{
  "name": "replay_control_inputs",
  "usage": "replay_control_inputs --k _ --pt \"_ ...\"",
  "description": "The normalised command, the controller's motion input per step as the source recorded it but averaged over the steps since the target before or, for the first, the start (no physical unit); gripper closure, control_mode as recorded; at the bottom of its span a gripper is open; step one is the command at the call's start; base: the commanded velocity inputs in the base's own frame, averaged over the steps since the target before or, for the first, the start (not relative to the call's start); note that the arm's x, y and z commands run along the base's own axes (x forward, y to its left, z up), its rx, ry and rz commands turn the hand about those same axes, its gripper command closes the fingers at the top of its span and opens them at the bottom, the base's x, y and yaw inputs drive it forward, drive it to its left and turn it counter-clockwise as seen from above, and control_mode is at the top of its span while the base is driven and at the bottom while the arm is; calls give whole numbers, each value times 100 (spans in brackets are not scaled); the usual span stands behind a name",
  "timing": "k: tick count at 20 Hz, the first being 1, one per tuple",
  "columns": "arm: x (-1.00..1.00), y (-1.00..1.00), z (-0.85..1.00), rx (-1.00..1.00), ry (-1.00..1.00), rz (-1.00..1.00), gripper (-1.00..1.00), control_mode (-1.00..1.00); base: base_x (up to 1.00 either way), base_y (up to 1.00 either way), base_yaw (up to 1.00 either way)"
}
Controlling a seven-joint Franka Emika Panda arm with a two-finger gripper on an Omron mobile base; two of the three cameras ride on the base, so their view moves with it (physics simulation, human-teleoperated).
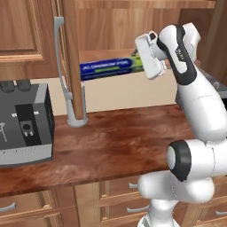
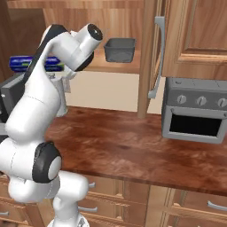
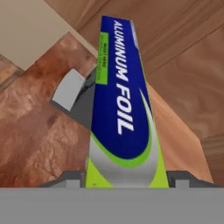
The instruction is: Retrieve the tupperware and aluminum foil from the cabinet and place them on the dining counter near the plate with hot dog and lemon wedge to prepare for storing leftovers.
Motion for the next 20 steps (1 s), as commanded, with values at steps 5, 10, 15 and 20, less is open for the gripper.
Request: replay_control_inputs --k 5,10,15,20 --pt "-100 0 0 0 0 0 100 -100 0 0 0" --pt "-100 -13 -2 0 17 0 100 -100 0 0 0" --pt "-86 -41 -23 0 25 -7 100 -100 0 0 0" --pt "-40 -39 -13 0 29 -16 100 -100 0 0 0"
